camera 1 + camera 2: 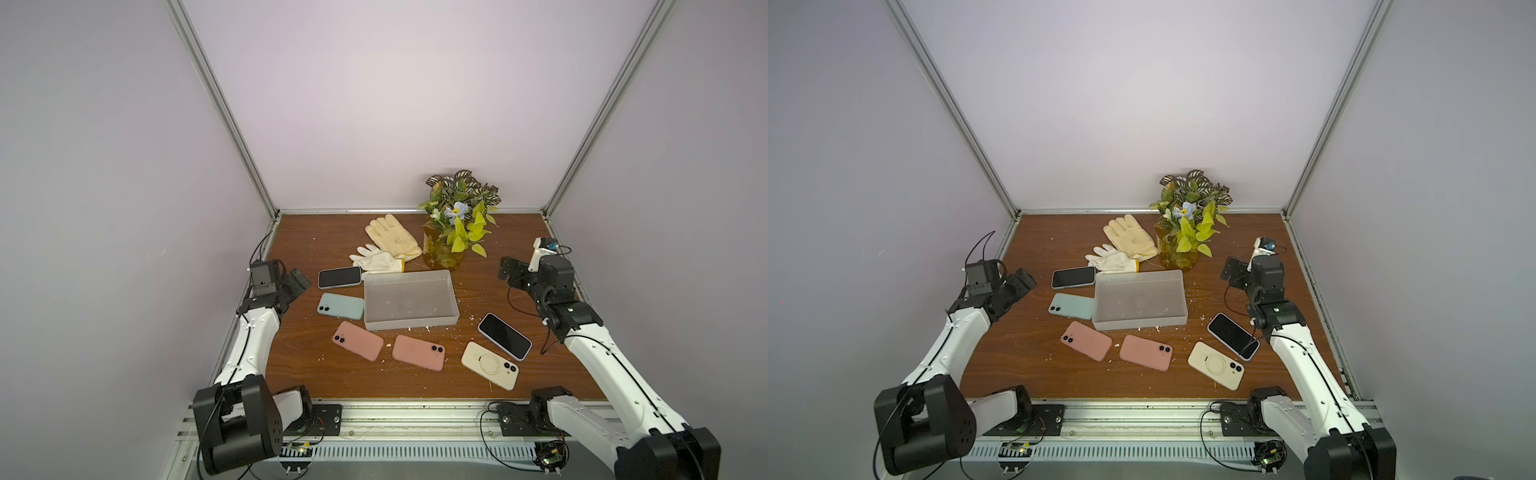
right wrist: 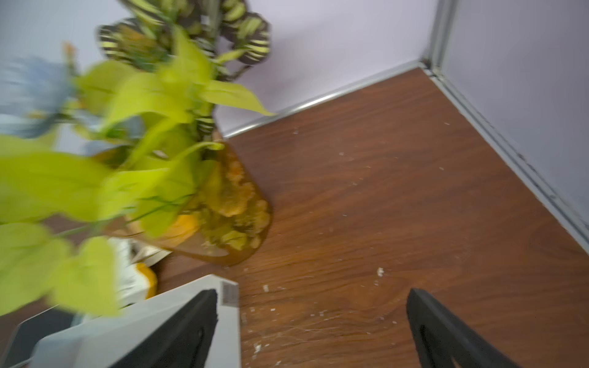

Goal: Take the phone out of the storage box
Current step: Reset both arms

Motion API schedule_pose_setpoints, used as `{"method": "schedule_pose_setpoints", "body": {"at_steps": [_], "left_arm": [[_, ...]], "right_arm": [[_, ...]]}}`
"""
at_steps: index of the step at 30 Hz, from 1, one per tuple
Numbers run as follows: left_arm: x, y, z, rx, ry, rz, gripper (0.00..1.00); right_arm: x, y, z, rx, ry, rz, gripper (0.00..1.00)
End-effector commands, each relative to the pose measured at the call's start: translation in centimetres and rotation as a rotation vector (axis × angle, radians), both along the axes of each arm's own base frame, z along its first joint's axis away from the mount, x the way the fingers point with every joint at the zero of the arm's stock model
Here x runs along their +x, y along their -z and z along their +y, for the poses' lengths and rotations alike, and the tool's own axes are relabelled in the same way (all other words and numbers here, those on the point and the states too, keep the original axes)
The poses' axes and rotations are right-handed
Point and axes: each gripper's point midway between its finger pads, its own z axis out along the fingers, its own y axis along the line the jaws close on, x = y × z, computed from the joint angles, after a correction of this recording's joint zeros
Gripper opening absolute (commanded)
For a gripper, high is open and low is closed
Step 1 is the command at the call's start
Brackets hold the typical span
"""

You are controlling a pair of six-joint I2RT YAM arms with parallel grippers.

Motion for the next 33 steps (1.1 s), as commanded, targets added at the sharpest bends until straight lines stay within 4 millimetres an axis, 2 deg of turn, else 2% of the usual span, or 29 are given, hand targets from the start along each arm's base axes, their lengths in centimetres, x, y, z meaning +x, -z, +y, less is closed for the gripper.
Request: {"method": "schedule_pose_setpoints", "body": {"at_steps": [1, 4, 5, 8, 14, 19, 23, 27, 30, 33], "left_arm": [[1.1, -4.2, -0.6, 0.094, 0.009, -0.202, 0.97], [0.7, -5.8, -0.7, 0.138, 0.019, -0.337, 0.97], [0.5, -6.4, -0.8, 0.172, 0.041, -0.376, 0.97], [-0.1, -7.7, -0.7, 0.302, 0.092, -0.439, 0.98], [-0.6, -7.8, 0.0, 0.485, 0.114, -0.509, 0.99], [0.0, -6.2, 0.1, 0.603, 0.177, -0.475, 0.99], [0.5, -4.6, 0.2, 0.614, 0.169, -0.504, 0.99], [2.6, -2.8, -0.7, 0.551, 0.207, -0.539, 0.99], [4.1, -1.4, -1.2, 0.545, 0.246, -0.531, 0.99], [4.9, -0.2, -1.7, 0.527, 0.273, -0.522, 0.99]], "right_arm": [[1.1, -1.5, -4.3, -0.038, 0.144, -0.186, 0.99], [1.1, 0.6, -6.3, -0.097, 0.181, -0.244, 0.99], [1.1, 1.1, -6.4, -0.128, 0.172, -0.265, 0.99], [1.5, 2.0, -5.5, -0.227, 0.091, -0.333, 0.99], [2.5, 4.5, -4.0, -0.253, -0.018, -0.34, 0.99], [2.1, 6.1, -3.9, -0.249, -0.019, -0.341, 0.99], [2.0, 7.1, -3.9, -0.247, -0.021, -0.338, 0.99], [2.4, 7.6, -4.0, -0.248, -0.021, -0.321, 0.99], [2.0, 7.5, -3.6, -0.255, -0.044, -0.33, 0.99], [1.8, 7.3, -3.4, -0.256, -0.05, -0.346, 0.99]]}}
